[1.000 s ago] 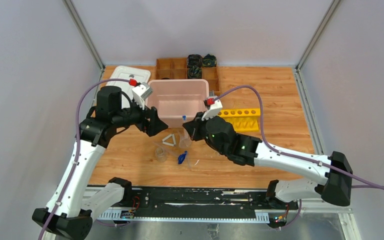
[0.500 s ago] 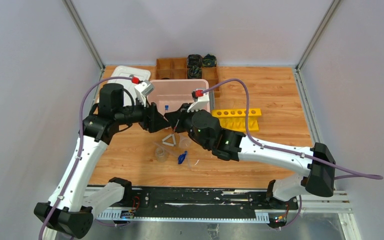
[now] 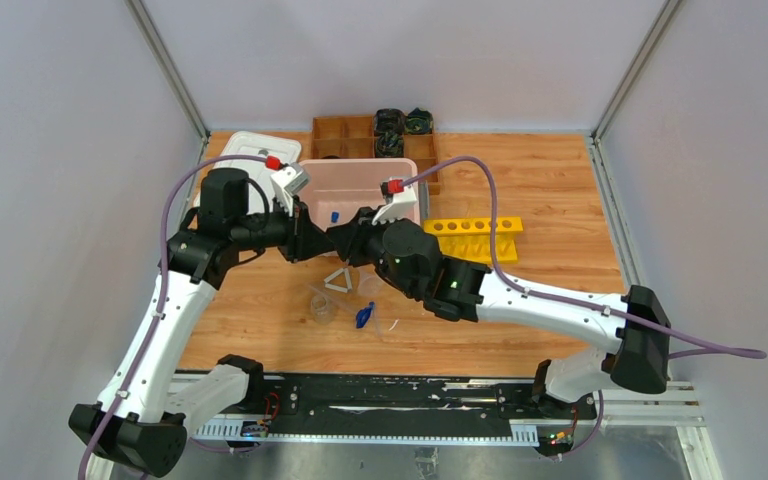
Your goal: Organize the chemistry lab equipment
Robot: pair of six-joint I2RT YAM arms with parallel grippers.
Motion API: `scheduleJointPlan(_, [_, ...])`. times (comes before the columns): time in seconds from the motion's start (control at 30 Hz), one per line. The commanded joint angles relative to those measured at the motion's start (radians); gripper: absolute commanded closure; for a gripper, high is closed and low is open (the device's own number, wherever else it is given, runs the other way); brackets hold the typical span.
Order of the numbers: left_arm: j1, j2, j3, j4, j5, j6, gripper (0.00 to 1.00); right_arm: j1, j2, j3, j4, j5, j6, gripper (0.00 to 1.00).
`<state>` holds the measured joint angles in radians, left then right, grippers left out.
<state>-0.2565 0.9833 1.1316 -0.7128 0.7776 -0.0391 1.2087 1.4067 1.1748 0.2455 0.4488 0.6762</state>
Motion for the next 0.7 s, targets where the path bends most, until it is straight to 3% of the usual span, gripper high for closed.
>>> scheduleJointPlan(0.0, [-0.004, 0.0, 0.0, -0.026, 0.037, 0.063, 0.95, -0.025, 0.01, 0.107, -0.114, -0.057, 0.02, 0.69])
scheduleJointPlan(0.07, [-0.004, 0.0, 0.005, -0.038, 0.046, 0.091, 0.97, -0.058, 0.027, 0.14, -0.186, -0.103, 0.059, 0.59])
scheduleJointPlan(0.13, [-0.004, -0.003, 0.006, -0.042, 0.05, 0.104, 0.98, -0.085, 0.046, 0.174, -0.239, -0.157, 0.089, 0.56])
scheduleJointPlan(0.4, [-0.004, -0.012, 0.013, -0.067, 0.037, 0.143, 0.99, -0.129, 0.08, 0.24, -0.318, -0.312, 0.087, 0.59])
scheduleJointPlan(0.5, [-0.004, -0.011, 0.013, -0.068, 0.035, 0.145, 0.99, -0.138, 0.083, 0.245, -0.318, -0.343, 0.087, 0.66])
scheduleJointPlan(0.63, [-0.004, -0.009, 0.011, -0.067, 0.023, 0.144, 0.98, -0.149, 0.077, 0.239, -0.319, -0.364, 0.092, 0.9])
scheduleJointPlan(0.67, [-0.004, -0.009, 0.011, -0.068, 0.021, 0.144, 0.93, -0.152, 0.069, 0.235, -0.32, -0.364, 0.091, 0.97])
